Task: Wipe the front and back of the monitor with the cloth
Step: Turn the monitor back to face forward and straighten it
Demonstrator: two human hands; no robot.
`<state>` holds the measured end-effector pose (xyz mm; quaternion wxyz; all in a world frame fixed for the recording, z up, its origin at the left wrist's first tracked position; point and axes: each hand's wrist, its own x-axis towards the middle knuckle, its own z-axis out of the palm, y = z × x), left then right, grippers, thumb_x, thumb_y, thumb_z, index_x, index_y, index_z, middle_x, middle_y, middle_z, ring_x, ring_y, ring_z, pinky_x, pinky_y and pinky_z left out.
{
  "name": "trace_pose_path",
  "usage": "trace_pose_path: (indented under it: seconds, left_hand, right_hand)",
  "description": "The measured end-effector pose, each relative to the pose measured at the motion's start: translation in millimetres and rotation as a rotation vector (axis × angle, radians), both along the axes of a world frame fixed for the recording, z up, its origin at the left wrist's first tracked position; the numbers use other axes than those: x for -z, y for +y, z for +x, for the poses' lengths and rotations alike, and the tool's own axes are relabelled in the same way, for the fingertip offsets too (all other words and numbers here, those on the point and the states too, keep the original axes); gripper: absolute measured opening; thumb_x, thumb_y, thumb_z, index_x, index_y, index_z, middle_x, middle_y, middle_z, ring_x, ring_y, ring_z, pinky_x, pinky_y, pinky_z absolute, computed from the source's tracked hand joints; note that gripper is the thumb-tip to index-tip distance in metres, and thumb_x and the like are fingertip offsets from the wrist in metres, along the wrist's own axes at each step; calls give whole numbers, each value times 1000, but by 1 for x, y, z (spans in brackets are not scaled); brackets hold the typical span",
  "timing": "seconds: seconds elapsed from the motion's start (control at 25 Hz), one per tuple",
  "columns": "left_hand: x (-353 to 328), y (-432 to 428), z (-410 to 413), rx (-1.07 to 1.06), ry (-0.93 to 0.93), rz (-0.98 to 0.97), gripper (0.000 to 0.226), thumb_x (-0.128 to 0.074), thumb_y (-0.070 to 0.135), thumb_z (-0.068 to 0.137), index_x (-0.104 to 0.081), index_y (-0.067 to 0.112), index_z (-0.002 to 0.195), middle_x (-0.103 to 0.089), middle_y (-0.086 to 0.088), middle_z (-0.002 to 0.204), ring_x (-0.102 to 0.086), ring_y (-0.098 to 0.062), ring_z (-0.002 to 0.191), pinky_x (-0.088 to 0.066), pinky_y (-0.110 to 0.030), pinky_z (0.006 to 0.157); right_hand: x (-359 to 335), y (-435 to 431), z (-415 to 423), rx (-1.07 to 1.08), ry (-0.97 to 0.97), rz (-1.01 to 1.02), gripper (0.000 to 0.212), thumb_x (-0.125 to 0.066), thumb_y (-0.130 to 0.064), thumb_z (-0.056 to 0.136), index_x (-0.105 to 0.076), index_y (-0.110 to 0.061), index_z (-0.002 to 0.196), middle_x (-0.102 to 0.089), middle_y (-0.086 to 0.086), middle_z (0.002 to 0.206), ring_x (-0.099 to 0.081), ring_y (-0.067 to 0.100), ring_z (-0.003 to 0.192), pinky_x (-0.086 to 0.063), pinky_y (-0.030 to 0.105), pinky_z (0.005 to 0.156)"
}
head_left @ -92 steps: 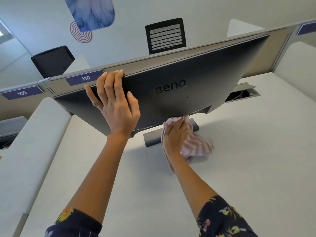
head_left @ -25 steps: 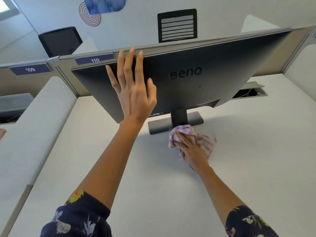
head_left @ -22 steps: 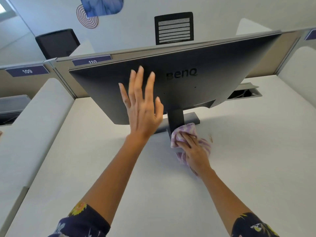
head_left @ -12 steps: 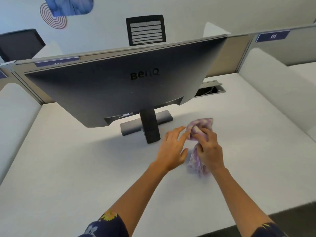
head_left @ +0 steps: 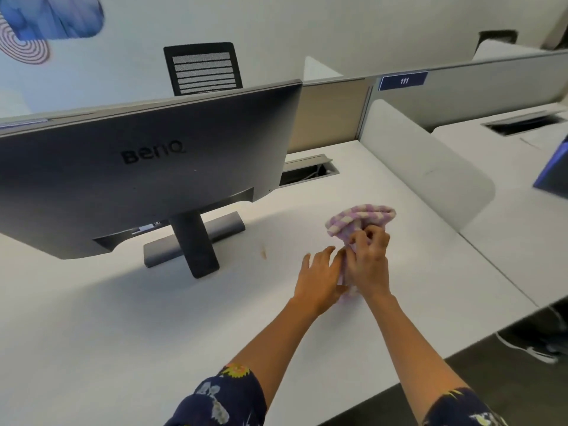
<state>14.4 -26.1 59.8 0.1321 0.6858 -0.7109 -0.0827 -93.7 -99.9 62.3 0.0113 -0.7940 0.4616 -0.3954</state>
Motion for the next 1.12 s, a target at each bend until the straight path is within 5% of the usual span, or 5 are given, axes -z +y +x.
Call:
trace_pose_path:
  seconds: [0.16, 0.32, 0.56, 1.12]
  left_hand:
    - [4, -31, -27, 7, -63, 66, 78, -63, 44, 89, -24, 14, 150, -32, -14, 154, -31, -31, 140, -20, -55, 115]
    - [29, -40, -36, -22, -99, 259, 88, -60, 47, 90, -11, 11, 153, -23, -14, 156, -31, -34, 139, -22, -55, 113]
    - [47, -40, -43, -78, -107, 274, 81, -58, 45, 90, -18, 9, 151, -29, -11, 153, -34, -30, 137, -14, -55, 115]
    - [36, -30, 5, -134, -69, 330, 87, -60, 49, 91, -11, 17, 155, -18, -11, 160, -21, -31, 146, -13, -49, 118]
  right_hand:
    - [15, -17, -28, 42, -1, -48, 35, -70, -7, 85, -56, -7, 117, -41, 17, 122, -46, 35, 105, -59, 40, 67]
    - [63, -21, -65, 88, 201, -35, 30, -59, -13, 90, -57, -9, 120, -47, 22, 127, -47, 36, 111, -55, 44, 82]
    - [103, -15, -86, 43, 387, 88, 40, -50, -27, 89, -51, -16, 127, -56, 14, 128, -54, 34, 120, -49, 46, 88]
    - [56, -27, -48, 115, 219, -7, 30, -46, -33, 91, -71, -20, 101, -66, 7, 111, -56, 30, 104, -34, 54, 102]
